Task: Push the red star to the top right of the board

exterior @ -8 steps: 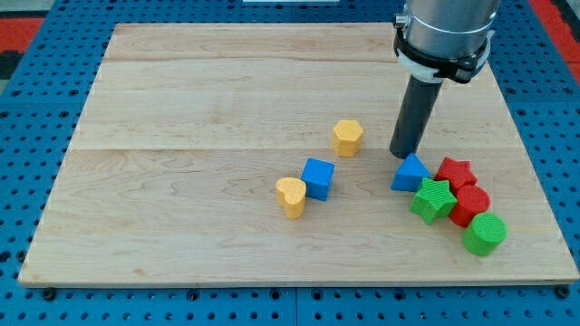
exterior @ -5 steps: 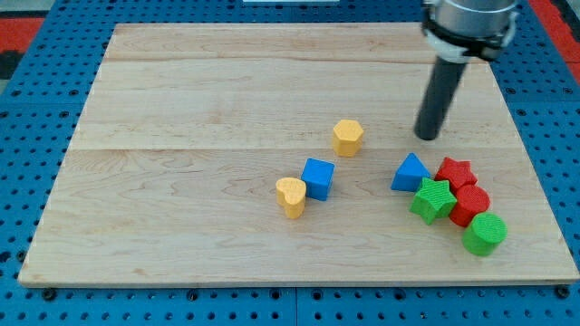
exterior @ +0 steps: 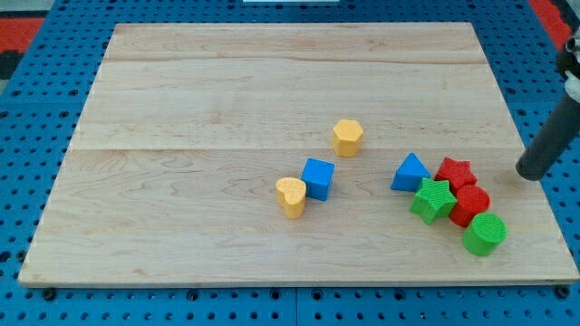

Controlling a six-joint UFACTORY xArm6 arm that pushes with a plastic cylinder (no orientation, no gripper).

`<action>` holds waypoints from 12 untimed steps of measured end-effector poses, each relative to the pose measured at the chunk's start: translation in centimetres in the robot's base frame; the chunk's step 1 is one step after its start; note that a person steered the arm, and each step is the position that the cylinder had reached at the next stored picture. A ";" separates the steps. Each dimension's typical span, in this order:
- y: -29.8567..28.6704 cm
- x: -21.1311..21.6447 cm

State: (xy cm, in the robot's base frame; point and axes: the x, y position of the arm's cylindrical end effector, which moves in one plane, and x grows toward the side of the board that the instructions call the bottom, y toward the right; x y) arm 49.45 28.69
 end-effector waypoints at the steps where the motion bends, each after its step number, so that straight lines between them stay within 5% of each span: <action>1: 0.5 0.8; 5: -8.4 1.9; 8: -15.4 -13.2; 10: -7.5 -9.4; 11: -10.2 -4.1; 12: -13.0 -5.3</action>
State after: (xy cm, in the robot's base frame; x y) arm 44.20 15.66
